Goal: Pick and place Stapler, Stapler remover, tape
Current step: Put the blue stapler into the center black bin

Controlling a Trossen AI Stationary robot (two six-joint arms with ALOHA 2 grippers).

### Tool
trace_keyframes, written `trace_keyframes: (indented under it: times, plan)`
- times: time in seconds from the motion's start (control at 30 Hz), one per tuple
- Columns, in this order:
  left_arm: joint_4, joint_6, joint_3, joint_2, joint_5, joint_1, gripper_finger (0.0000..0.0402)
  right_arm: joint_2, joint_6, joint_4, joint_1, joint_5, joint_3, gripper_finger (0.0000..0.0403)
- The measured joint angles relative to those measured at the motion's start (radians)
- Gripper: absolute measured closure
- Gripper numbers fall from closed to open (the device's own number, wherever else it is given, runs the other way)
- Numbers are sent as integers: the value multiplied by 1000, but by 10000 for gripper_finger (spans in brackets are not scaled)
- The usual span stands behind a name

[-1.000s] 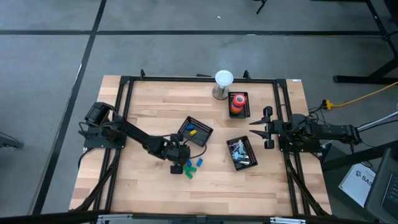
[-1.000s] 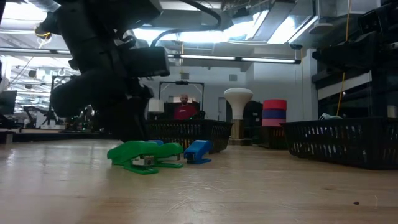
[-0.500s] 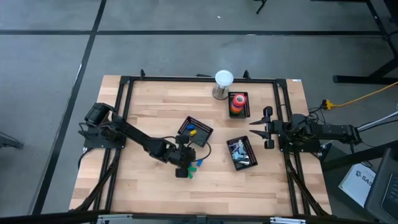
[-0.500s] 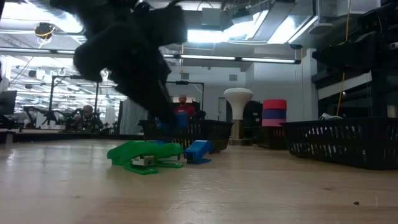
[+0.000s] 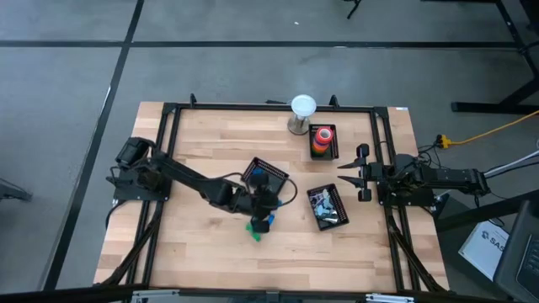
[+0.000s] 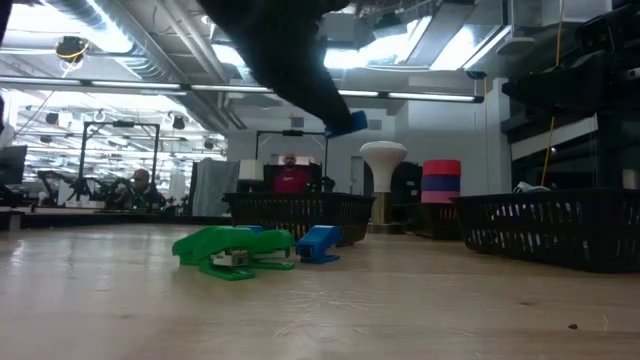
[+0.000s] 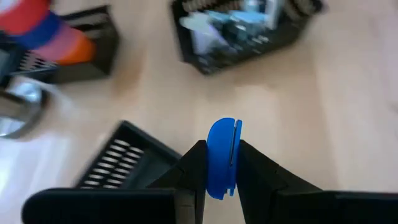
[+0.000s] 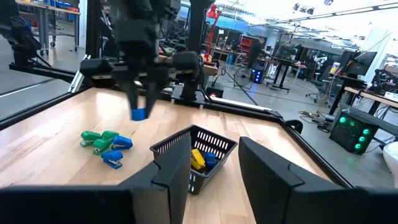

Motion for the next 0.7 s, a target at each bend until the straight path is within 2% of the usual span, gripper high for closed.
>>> trace_keyframes:
  times: [0.33, 0.7]
  plan:
    - [-46, -48, 5, 0, -27, 116, 339, 0, 0, 0, 0, 0, 0, 263]
    - [-313, -284, 1, -1, -14, 234, 338, 0, 0, 0, 0, 0, 0, 263]
